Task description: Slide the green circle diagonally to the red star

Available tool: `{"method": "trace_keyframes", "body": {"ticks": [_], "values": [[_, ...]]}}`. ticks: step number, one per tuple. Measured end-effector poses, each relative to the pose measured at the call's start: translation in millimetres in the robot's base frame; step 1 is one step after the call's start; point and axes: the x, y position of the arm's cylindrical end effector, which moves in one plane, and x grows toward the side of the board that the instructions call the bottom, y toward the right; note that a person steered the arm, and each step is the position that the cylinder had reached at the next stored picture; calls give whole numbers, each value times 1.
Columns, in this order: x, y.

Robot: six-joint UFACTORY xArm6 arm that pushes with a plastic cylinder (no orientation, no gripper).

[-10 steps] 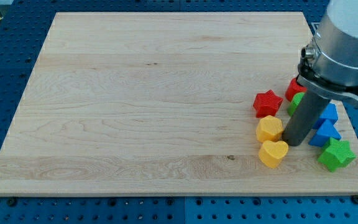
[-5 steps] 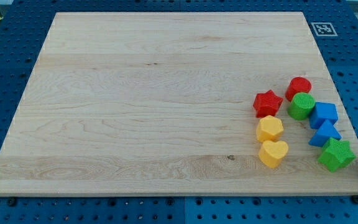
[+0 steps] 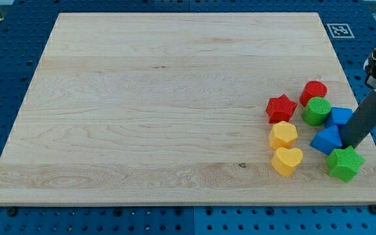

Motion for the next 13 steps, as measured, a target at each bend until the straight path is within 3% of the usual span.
{"method": "trace_keyframes", "body": {"ticks": [2,3,5,8,11,13], "values": [[-2,51],[-33,50],[-45,46],[-45,-27],[-73,-93],[-105,-96]]}}
